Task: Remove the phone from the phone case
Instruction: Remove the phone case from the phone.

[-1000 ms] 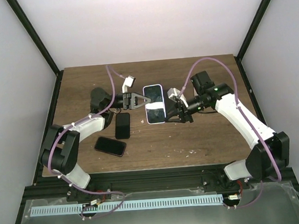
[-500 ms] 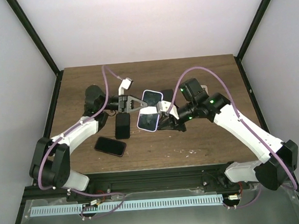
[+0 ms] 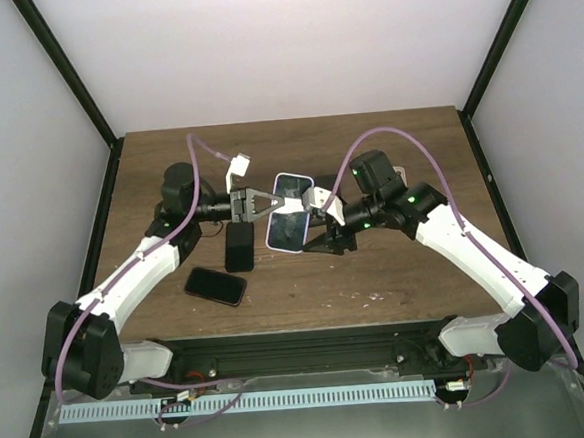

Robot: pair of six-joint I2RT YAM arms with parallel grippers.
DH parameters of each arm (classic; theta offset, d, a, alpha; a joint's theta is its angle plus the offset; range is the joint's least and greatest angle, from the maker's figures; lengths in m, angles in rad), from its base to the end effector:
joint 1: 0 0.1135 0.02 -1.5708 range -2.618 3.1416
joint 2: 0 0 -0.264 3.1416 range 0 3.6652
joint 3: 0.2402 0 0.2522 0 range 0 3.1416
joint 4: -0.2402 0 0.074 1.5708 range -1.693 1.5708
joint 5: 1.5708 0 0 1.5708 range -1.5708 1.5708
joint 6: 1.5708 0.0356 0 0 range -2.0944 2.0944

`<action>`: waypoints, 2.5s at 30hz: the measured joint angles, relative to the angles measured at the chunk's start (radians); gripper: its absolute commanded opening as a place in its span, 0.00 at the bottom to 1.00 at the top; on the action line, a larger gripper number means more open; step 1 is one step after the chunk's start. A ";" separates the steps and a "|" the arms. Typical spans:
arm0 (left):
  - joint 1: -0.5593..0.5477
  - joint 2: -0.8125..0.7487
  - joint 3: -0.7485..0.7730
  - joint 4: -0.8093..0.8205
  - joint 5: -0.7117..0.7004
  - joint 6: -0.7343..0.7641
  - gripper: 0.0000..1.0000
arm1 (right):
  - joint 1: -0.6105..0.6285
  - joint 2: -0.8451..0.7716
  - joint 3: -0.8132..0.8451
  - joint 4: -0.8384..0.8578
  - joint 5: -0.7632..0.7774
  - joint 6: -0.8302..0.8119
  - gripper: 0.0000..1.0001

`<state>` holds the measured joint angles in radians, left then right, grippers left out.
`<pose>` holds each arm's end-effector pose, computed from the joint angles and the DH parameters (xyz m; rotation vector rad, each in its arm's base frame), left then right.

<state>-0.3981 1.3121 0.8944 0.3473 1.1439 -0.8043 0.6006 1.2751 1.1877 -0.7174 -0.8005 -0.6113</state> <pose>0.2540 -0.1420 0.3179 0.6467 1.8442 -1.7731 0.2007 0.1685 0.3332 -1.5732 1.6070 0.9331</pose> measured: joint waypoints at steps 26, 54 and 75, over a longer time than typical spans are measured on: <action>-0.021 0.016 -0.093 0.339 -0.039 -0.145 0.00 | -0.010 -0.011 -0.030 -0.009 -0.097 0.010 0.28; 0.001 0.057 -0.104 0.420 -0.035 -0.186 0.00 | -0.038 0.016 -0.077 0.099 -0.050 -0.106 0.24; -0.012 0.074 -0.081 0.346 -0.145 -0.197 0.00 | -0.222 0.109 -0.008 0.261 -0.177 0.183 0.29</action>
<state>-0.4103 1.3857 0.8131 0.6933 0.9989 -1.0016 0.3782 1.3842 1.1797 -0.4561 -0.9779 -0.4282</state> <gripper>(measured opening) 0.116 0.270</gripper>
